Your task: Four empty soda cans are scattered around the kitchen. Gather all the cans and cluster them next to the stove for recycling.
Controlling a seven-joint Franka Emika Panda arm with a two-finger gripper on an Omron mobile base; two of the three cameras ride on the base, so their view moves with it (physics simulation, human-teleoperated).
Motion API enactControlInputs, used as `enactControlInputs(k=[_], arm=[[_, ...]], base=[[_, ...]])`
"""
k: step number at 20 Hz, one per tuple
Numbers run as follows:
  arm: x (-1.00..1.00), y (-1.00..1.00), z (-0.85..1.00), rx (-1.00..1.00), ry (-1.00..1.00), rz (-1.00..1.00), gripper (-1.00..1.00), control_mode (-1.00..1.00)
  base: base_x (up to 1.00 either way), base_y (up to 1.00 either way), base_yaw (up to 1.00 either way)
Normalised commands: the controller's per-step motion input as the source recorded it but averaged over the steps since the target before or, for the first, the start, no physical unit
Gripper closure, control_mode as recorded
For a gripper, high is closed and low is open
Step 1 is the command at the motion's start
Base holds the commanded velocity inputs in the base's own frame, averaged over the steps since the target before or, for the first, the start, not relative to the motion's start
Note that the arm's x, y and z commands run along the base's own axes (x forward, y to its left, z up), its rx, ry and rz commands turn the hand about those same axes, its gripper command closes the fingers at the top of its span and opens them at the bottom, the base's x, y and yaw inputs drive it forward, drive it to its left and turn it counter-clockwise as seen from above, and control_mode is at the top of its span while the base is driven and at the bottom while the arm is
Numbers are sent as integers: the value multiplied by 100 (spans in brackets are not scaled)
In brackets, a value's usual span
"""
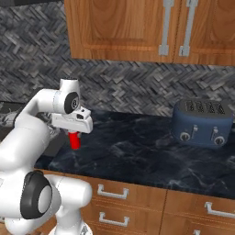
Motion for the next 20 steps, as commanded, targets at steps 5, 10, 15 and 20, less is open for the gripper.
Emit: enactControlInputs(k=[5, 10, 15, 20], arm=[[0, 0, 0, 0, 0, 0, 100, 100], [0, 0, 0, 0, 0, 0, 100, 100], [0, 0, 0, 0, 0, 0, 100, 100], [27, 11, 0, -4, -20, 0, 100, -100]], base=[[14, 21, -12], [0, 0, 0], [0, 0, 0], [0, 0, 0]])
